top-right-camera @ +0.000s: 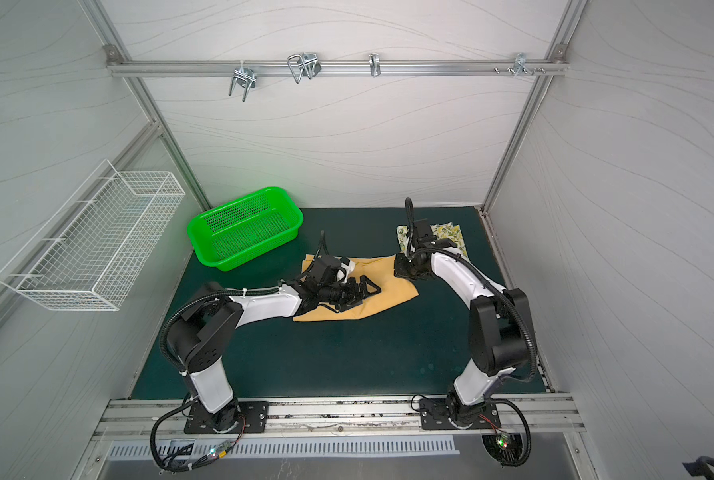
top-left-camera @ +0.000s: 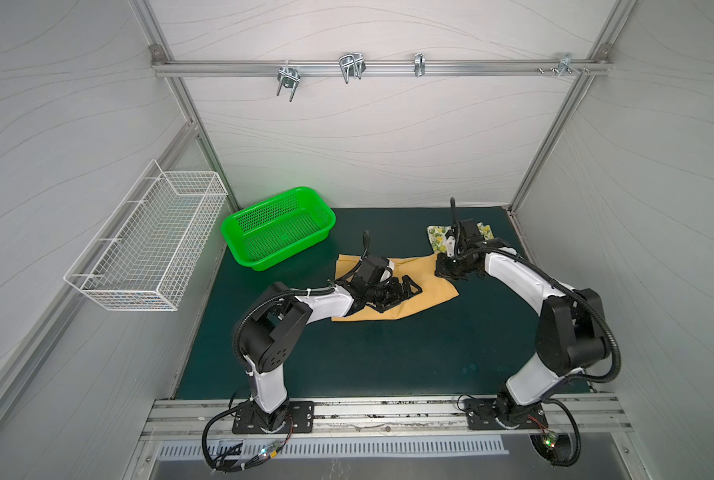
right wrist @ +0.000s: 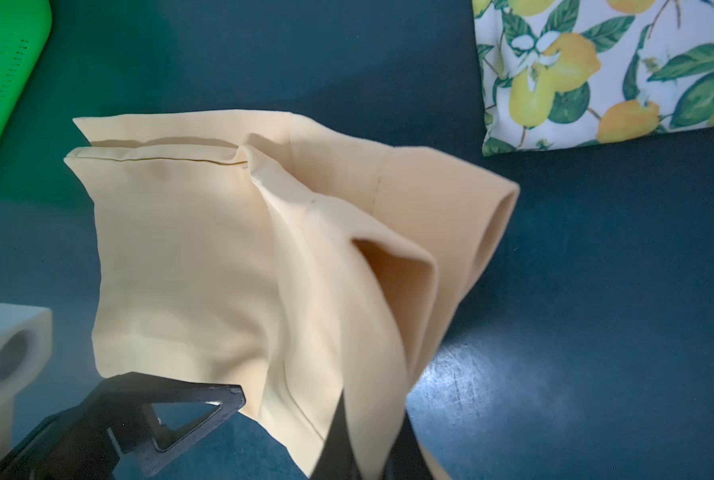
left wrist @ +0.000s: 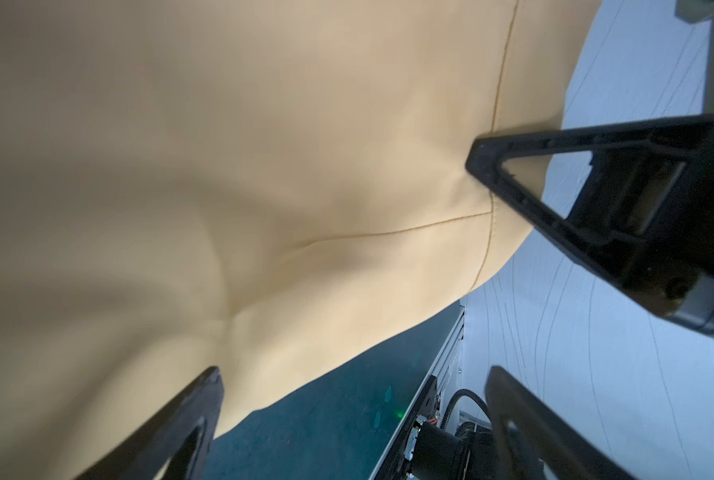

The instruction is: Fold and stack the skirts

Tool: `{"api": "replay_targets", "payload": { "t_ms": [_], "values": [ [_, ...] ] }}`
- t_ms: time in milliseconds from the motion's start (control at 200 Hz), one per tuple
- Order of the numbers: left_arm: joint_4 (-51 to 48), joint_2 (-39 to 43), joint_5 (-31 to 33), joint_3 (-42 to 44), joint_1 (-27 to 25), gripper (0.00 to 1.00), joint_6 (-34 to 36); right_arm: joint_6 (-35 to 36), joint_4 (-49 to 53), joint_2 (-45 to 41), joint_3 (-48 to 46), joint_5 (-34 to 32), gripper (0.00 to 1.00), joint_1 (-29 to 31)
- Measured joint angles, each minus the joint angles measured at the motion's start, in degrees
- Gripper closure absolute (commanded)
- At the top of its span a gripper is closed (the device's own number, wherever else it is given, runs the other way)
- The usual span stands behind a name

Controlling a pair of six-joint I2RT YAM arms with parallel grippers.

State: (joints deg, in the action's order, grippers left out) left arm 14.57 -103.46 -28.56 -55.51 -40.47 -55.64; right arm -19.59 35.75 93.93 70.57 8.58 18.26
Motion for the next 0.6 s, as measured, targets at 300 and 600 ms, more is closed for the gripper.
{"api": "replay_targets", "payload": {
  "t_ms": [300,600],
  "values": [
    [8.6,-5.3,-1.2,2.5,-1.8,0.01,-3.5,0.0,0.5,0.3,1.4,0.7,1.00,0.0],
    [11.4,-6.5,-1.8,2.5,-3.3,0.01,-4.4,-0.2,1.1,0.4,1.8,3.6,1.00,0.0]
  ]
}}
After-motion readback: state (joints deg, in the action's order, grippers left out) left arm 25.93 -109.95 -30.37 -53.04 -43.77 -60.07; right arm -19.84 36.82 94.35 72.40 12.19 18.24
